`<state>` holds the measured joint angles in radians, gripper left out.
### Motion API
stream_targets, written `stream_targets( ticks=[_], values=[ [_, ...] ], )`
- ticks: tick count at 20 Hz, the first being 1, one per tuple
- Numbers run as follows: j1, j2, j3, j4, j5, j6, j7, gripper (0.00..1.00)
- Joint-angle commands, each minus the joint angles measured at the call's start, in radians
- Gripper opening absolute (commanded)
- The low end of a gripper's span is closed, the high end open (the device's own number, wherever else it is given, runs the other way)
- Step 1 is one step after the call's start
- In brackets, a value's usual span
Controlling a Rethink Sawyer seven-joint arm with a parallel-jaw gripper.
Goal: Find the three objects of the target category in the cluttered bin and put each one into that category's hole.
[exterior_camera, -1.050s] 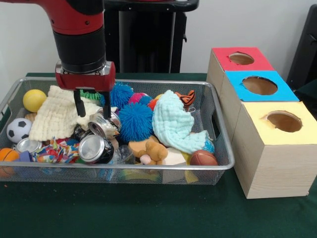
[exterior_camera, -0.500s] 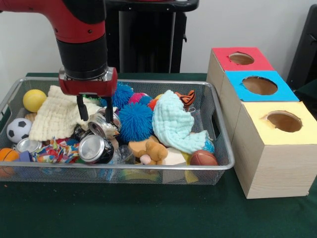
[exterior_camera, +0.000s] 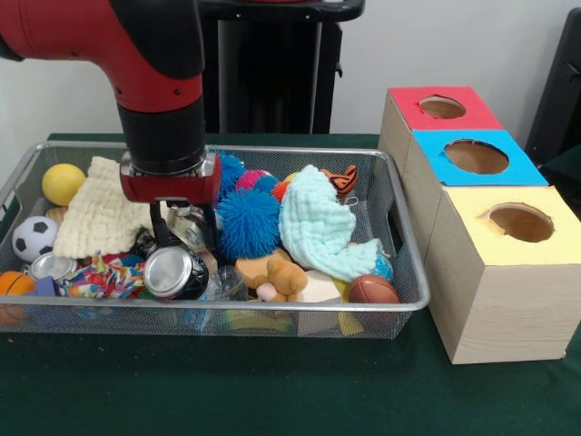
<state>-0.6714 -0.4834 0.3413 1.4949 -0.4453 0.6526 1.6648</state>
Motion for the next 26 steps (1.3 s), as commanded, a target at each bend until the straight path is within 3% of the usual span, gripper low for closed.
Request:
stream_targets(
  ticks=[1, 8, 16, 26],
  values=[
    [-0.011, 0.096, -0.032, -0.063, -0.073, -0.068, 0.0, 1.0],
    [-0.024, 0.157, -0.037, -0.116, -0.099, -0.11, -0.017, 1.0],
    [-0.03, 0.167, -0.021, -0.162, -0.097, -0.125, -0.036, 1.0],
    [-0.049, 0.165, 0.011, -0.137, -0.065, -0.13, -0.029, 1.0]
  ],
)
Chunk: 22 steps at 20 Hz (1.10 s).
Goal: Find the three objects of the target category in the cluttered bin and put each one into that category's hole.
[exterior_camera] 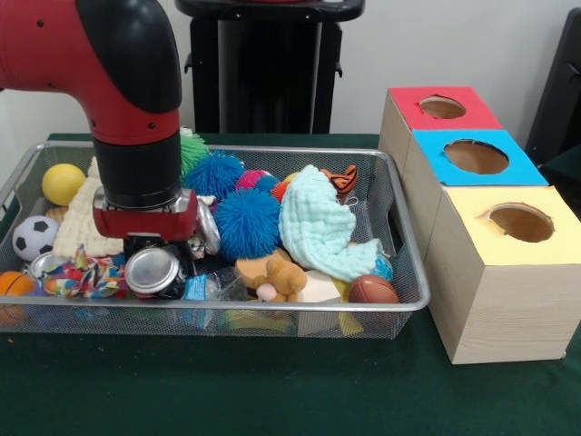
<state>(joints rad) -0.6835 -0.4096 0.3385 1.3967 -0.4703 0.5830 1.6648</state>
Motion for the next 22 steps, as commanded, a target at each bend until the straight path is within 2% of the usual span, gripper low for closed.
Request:
stream_targets(
  ticks=[1, 7, 12, 14, 18, 22],
  values=[
    [-0.037, 0.097, 0.015, -0.041, -0.042, -0.066, -0.026, 1.0],
    [-0.031, 0.12, 0.017, -0.02, -0.036, -0.117, 0.026, 1.0],
    [-0.012, 0.094, -0.002, 0.039, 0.014, -0.198, 0.163, 1.0],
    [-0.005, 0.086, -0.011, 0.05, 0.031, -0.205, 0.188, 1.0],
    [-0.006, 0.089, -0.007, 0.076, 0.067, -0.245, 0.223, 1.0],
    [-0.002, 0.098, -0.008, 0.067, 0.078, -0.259, 0.209, 1.0]
  ],
)
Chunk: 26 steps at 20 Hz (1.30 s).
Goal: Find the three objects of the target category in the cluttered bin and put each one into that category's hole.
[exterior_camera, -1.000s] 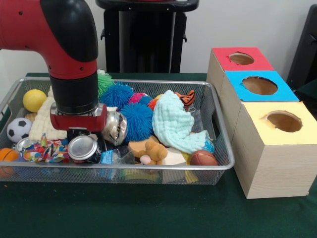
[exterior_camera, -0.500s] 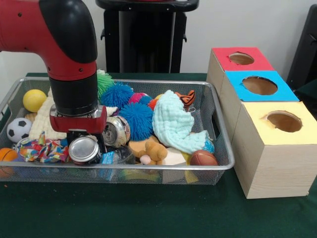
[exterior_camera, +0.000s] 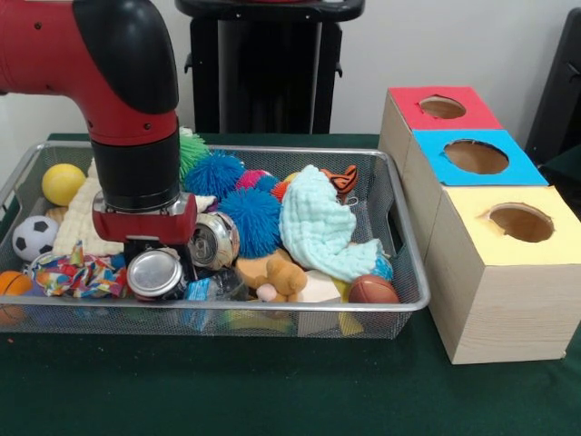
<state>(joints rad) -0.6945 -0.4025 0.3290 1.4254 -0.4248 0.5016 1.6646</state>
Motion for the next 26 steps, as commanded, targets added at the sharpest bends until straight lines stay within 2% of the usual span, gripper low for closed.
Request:
stream_targets(
  ticks=[1, 7, 9, 10, 12, 15, 20, 26],
  values=[
    [0.009, 0.094, 0.002, 0.034, 0.032, -0.185, 0.201, 1.0],
    [0.016, 0.09, -0.008, 0.075, 0.062, -0.271, 0.251, 1.0],
    [0.031, 0.062, -0.032, 0.106, 0.075, -0.223, 0.25, 1.0],
    [0.047, 0.034, -0.054, 0.11, 0.067, -0.161, 0.22, 1.0],
    [0.05, 0.009, -0.059, 0.127, 0.08, -0.105, 0.19, 1.0],
    [0.044, 0.0, -0.046, 0.152, 0.106, -0.147, 0.206, 1.0],
    [0.0, 0.025, 0.019, 0.22, 0.153, -0.294, 0.242, 1.0],
    [-0.006, 0.067, 0.036, 0.238, 0.193, -0.404, 0.247, 1.0]
  ],
)
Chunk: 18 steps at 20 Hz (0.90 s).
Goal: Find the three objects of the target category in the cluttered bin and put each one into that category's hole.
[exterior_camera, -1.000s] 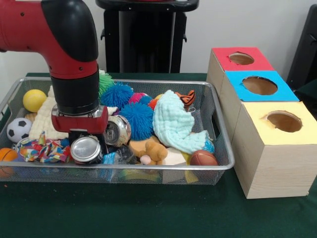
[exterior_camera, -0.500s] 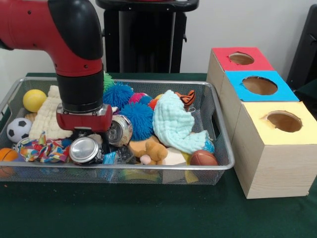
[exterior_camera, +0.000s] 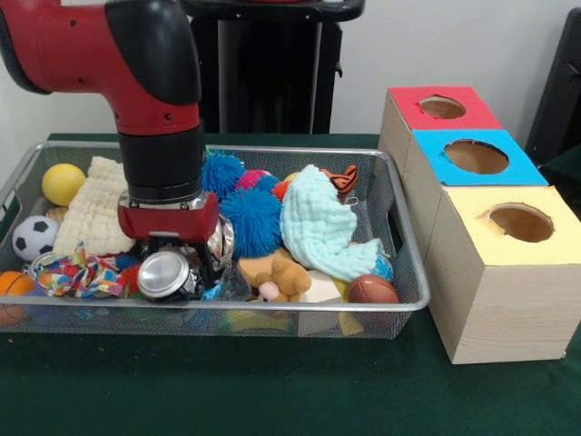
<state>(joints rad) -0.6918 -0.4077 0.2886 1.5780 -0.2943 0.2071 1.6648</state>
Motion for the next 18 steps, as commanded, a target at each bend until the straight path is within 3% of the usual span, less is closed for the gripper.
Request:
stream_targets(
  ticks=[1, 7, 9, 11, 13, 14, 18],
  values=[
    [-0.008, 0.081, 0.076, 0.078, 0.063, -0.123, 0.241, 1.0],
    [-0.021, 0.131, 0.086, 0.052, 0.069, -0.182, 0.207, 1.0],
    [-0.021, 0.11, 0.087, 0.07, 0.082, -0.175, 0.21, 1.0],
    [0.015, 0.06, 0.039, 0.077, 0.093, -0.143, 0.207, 1.0],
    [0.095, 0.003, -0.079, 0.04, 0.095, -0.031, 0.181, 1.0],
    [0.127, -0.014, -0.129, 0.008, 0.098, 0.078, 0.153, 1.0],
    [0.185, -0.046, -0.23, -0.094, 0.095, 0.3, 0.095, 1.0]
  ],
)
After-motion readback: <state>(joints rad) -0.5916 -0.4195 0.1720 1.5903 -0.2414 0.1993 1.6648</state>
